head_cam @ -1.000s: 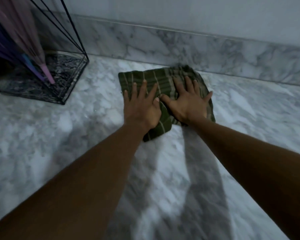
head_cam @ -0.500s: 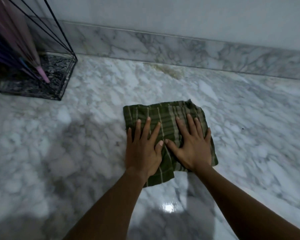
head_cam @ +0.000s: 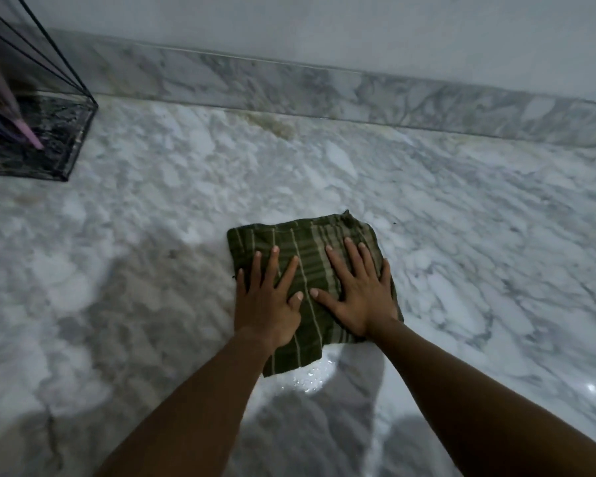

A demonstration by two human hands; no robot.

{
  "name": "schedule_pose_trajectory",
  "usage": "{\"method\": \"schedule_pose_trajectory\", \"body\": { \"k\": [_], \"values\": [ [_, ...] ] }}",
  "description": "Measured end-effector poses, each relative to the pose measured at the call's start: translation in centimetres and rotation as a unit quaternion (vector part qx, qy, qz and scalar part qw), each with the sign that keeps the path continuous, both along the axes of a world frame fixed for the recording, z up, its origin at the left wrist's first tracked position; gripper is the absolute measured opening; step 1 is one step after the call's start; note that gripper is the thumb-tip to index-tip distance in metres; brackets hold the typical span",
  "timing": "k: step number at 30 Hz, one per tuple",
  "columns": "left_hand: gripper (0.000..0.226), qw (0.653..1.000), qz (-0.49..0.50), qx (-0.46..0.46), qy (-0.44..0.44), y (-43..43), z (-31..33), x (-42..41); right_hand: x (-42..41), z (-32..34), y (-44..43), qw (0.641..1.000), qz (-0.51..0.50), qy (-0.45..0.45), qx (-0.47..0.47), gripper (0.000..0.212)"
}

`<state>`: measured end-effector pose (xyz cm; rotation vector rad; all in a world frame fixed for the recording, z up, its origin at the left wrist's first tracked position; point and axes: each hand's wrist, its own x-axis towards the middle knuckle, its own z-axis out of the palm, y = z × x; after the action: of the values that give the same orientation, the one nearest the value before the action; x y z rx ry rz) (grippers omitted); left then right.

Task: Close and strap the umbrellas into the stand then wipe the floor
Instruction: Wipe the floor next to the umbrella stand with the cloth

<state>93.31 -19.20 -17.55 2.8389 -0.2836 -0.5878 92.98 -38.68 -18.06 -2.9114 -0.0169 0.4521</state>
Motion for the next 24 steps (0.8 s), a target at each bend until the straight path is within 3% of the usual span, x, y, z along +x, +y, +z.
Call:
{"method": "schedule_pose_trajectory", "body": {
  "k": [11,15,24],
  "values": [
    [0.060,0.989,0.144,0.031,-0.018,-10.3,-1.3,14.7,21.4,-2.0,-9.0,0.981,0.169,-0.093,0.011,0.085],
    [0.060,0.983,0.178,0.051,-0.003,-13.0,-1.7,20.8,27.9,-2.4,-11.3,0.977,0.183,-0.103,0.030,0.084],
    [0.062,0.986,0.153,0.059,0.030,-25.1,-1.1,27.0,30.6,-2.9,-25.2,0.980,0.147,-0.132,0.009,0.082]
  ]
}}
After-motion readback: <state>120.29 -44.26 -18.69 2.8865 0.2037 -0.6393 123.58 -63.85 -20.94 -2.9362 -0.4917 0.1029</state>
